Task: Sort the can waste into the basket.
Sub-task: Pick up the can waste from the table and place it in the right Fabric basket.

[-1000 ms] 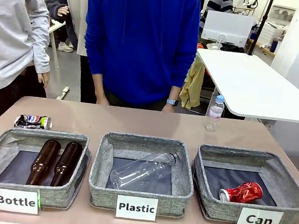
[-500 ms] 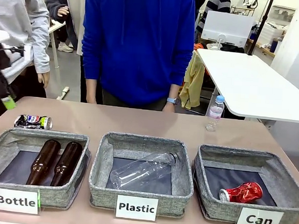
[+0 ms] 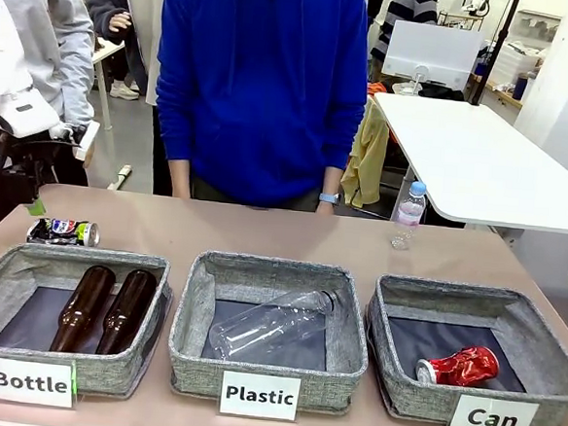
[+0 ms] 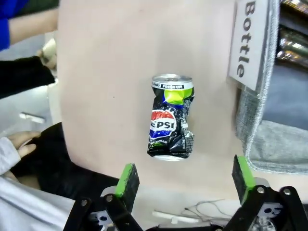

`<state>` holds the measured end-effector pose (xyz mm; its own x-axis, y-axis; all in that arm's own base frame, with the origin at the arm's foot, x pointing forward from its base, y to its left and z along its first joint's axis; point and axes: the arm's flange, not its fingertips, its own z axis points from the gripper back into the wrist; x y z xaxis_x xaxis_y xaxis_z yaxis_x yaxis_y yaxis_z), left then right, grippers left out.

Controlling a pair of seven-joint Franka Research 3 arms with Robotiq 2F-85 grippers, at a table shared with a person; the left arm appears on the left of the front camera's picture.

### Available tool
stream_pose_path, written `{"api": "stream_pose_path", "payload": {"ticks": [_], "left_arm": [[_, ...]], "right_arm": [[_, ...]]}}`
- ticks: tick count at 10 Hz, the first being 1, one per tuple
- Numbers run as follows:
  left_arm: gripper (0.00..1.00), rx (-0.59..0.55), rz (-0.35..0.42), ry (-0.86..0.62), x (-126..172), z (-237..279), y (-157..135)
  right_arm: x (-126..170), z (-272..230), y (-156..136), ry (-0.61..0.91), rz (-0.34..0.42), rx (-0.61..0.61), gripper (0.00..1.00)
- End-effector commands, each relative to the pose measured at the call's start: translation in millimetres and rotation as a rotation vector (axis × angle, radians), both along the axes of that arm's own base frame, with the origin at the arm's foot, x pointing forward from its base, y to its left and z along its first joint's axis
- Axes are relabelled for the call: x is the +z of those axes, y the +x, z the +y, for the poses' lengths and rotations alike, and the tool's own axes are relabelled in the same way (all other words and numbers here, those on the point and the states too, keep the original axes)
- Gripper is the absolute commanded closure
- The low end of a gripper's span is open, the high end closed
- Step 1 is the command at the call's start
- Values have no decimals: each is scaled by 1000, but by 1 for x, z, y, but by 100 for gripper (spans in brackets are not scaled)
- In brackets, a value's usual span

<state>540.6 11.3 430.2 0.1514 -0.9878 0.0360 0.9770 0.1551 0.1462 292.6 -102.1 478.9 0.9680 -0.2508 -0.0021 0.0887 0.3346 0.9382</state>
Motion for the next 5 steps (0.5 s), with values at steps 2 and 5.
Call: {"api": "stream_pose_path", "payload": {"ticks": [2, 5], "left_arm": [[0, 35, 5, -32, 12, 1, -4], [0, -20, 21, -13, -3, 4, 3]], "right_arm": [[1, -1, 2, -1, -17, -10, 0], [1, -1, 2, -1, -17, -10, 0]]}}
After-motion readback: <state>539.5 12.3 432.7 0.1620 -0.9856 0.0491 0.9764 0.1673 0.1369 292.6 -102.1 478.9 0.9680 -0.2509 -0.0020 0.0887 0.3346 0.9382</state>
